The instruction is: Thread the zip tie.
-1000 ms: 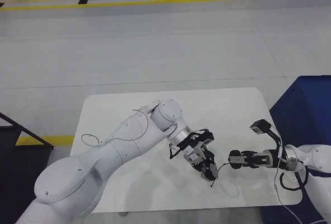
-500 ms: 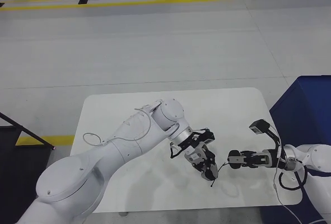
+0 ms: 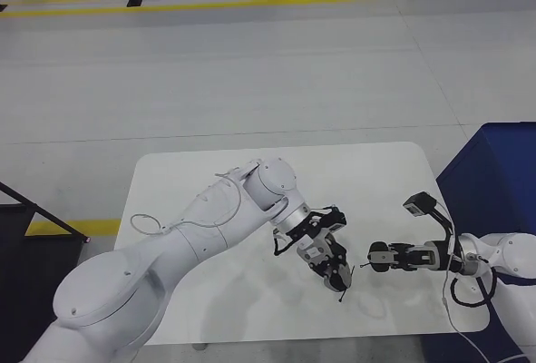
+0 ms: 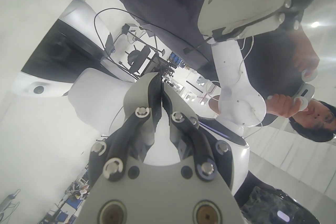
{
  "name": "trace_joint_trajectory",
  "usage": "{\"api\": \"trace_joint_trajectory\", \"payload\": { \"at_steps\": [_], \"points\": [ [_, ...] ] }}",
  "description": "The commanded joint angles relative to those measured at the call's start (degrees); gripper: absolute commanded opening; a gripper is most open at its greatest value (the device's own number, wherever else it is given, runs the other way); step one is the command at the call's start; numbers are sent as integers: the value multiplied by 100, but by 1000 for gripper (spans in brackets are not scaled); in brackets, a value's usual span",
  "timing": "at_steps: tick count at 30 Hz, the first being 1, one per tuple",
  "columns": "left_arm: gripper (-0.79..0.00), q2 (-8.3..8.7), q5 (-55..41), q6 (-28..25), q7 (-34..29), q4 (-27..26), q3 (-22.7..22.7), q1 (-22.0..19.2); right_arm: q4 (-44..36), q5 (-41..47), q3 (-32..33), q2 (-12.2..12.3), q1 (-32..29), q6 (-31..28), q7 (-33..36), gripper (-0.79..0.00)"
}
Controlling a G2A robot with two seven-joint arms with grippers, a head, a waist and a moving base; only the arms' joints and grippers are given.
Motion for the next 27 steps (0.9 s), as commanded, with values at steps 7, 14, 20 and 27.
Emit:
{"api": "trace_joint_trajectory", "payload": {
  "at_steps": [7, 14, 20, 27],
  "points": [
    [-785, 176, -298, 0, 0, -478, 0, -53, -49, -80, -14, 13, -4, 21, -28, -785],
    [-785, 274, -211, 0, 0, -584, 0, -42, -66, -78, -21, 21, -20, -1, -41, -785],
    [-785, 270, -195, 0, 0, -539, 0, -46, -82, -86, -29, 29, -23, -25, -39, -785],
    [-785, 223, -193, 0, 0, -496, 0, -35, -91, -90, -48, 37, -15, -22, -46, -785]
  ]
}}
